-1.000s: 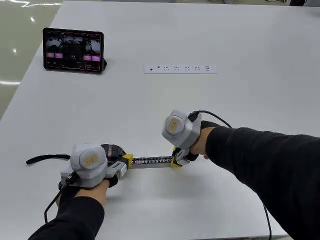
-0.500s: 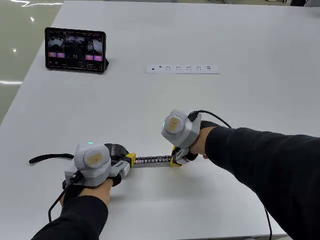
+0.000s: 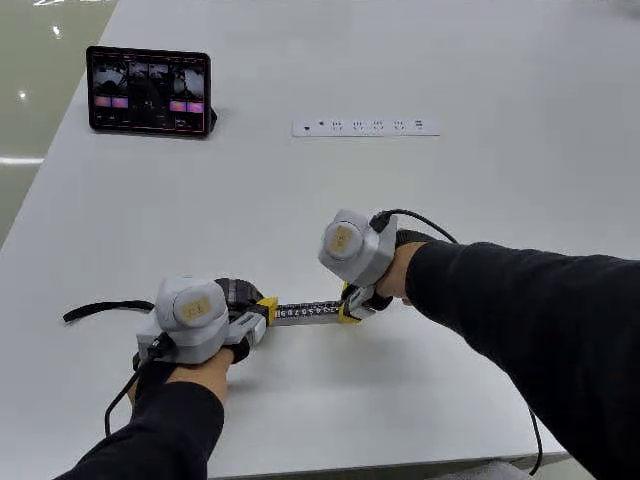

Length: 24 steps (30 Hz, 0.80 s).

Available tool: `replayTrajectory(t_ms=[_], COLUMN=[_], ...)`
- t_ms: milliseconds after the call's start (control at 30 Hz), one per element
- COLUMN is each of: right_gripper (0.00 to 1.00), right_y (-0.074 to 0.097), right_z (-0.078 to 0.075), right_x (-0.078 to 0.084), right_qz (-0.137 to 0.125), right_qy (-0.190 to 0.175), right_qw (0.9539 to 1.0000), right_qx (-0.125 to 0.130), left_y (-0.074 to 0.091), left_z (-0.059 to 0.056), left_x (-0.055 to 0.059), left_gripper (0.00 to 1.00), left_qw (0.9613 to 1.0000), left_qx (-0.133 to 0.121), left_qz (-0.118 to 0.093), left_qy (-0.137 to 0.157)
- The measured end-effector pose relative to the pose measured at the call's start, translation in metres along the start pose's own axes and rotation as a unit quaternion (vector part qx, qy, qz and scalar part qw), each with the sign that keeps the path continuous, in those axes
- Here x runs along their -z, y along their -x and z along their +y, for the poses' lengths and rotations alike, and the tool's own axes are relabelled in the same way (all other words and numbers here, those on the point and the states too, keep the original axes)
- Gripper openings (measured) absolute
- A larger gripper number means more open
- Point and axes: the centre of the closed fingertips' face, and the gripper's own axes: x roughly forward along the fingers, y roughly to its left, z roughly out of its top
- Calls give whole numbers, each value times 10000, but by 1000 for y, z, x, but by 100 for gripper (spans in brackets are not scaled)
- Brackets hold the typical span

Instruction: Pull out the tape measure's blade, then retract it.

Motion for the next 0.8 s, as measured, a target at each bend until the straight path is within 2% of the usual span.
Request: replayTrajectory(t_ms=[800], right_gripper=[10], right_y=[-5], right_z=[4], right_x=[-15], right_qz=[-98], right_qy=[-64], right_qw=[9999], right_qx=[-91], left_y=[0], left_z=[1], left_x=[1], left_gripper=[64], left_qw=[10000], left_qx=[40], left_qz=[36], left_qy=[61])
